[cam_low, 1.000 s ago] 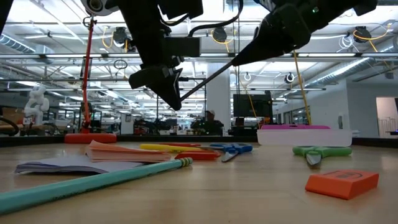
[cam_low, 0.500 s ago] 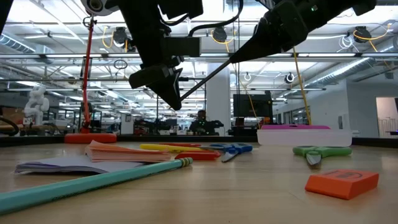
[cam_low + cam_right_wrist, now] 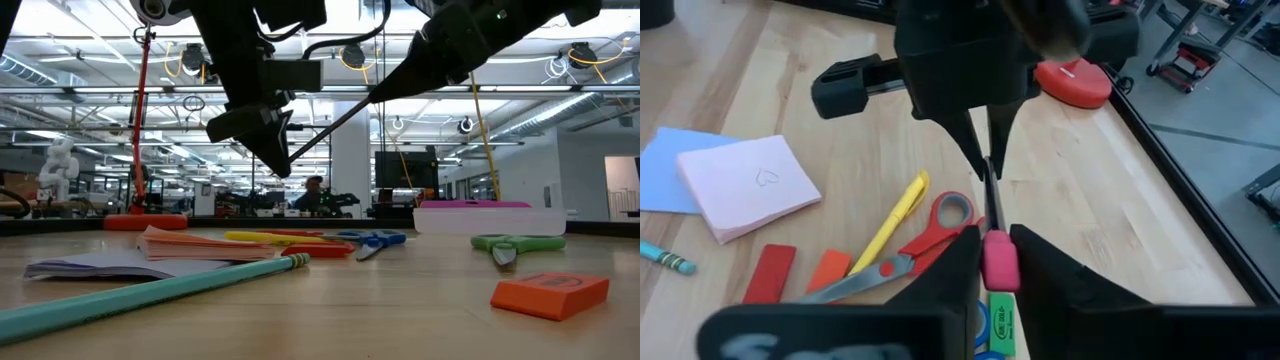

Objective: Pack school essentials
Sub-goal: Put the blue pencil into the supply box

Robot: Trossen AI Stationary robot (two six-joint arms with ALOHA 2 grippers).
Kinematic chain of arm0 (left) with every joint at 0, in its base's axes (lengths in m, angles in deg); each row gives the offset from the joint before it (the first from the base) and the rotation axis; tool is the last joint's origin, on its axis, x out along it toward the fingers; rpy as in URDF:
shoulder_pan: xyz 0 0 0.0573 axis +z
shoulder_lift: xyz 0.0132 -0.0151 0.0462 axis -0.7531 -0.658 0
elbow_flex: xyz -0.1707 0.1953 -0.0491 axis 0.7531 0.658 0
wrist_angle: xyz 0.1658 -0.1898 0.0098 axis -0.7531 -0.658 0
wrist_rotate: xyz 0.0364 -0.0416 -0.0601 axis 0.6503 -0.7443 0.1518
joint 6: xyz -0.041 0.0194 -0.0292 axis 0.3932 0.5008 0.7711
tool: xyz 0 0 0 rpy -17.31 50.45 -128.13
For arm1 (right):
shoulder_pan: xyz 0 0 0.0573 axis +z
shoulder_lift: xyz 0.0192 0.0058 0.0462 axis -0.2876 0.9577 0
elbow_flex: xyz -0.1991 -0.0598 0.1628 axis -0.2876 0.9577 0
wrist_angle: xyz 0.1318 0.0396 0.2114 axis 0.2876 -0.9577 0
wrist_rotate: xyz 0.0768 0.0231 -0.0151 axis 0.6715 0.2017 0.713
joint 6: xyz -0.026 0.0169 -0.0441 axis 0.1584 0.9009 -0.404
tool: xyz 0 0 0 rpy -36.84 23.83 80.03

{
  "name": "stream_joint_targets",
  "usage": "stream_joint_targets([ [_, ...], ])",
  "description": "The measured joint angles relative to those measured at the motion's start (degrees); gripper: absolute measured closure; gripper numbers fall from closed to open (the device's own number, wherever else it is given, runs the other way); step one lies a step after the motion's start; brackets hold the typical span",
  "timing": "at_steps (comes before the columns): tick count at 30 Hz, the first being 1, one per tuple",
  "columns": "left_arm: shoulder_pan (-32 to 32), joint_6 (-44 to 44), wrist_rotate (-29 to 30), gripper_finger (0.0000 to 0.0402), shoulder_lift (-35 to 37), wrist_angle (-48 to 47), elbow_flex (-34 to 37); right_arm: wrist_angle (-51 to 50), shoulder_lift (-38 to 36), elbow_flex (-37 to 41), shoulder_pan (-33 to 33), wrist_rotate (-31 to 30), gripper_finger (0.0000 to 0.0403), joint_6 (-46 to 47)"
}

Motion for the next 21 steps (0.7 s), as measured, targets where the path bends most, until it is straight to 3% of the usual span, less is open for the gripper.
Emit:
stream_joint_targets([
  [8, 0.0, 3.4, 0.73, 0.0363, 0.0, 0.07, 0.0, -0.02, -0.02, 0.0, -0.01, -0.07, 0.0363, 0.01],
  [15, -0.44, 10.28, 3.39, 0.0262, 0.0, 0.41, 0.0, -1.33, -0.22, 0.0, -0.03, -0.04, 0.0368, 0.01],
  [21, -2.22, 10.29, 3.37, 0.0186, 0.25, 0.19, 0.0, -5.57, -3.36, 0.0, -0.06, 0.04, 0.0368, 0.51],
])
